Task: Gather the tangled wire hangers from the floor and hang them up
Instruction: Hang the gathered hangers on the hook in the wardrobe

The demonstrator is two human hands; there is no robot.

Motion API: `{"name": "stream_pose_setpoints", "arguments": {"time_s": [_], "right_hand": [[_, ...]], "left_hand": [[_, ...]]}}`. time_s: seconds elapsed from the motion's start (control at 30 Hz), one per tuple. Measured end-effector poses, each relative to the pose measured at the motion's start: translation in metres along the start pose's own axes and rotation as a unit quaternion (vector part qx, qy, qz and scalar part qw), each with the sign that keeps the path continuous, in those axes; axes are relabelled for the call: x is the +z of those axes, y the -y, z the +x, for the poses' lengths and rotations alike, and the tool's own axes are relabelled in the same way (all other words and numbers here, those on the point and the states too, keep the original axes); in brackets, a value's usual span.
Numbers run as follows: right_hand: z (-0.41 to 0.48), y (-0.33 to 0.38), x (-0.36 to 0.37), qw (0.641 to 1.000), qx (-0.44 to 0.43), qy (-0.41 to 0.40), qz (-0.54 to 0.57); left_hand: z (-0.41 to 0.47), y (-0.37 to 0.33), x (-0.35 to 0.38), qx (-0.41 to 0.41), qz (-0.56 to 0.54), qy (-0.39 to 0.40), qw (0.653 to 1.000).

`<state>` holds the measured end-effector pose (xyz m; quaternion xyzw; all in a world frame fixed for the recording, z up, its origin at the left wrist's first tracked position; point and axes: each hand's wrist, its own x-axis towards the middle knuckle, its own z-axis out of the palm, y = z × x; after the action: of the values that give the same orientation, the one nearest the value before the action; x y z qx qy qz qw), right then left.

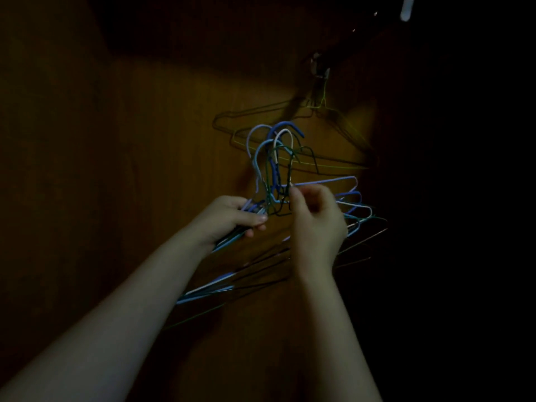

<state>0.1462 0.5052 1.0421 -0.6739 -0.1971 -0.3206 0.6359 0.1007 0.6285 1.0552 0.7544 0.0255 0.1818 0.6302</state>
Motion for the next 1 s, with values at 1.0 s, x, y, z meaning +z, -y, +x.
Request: {"name": "stream_pose_setpoints", "arguments": {"time_s": [1.0], "right_hand": [[-0.025,-0.032,-0.014,0.991,0.032,0.025,-0.126]], "left_hand": [[-0.002,0.031,0.042,-0.019,-0.039,-0.043,0.998]]}}
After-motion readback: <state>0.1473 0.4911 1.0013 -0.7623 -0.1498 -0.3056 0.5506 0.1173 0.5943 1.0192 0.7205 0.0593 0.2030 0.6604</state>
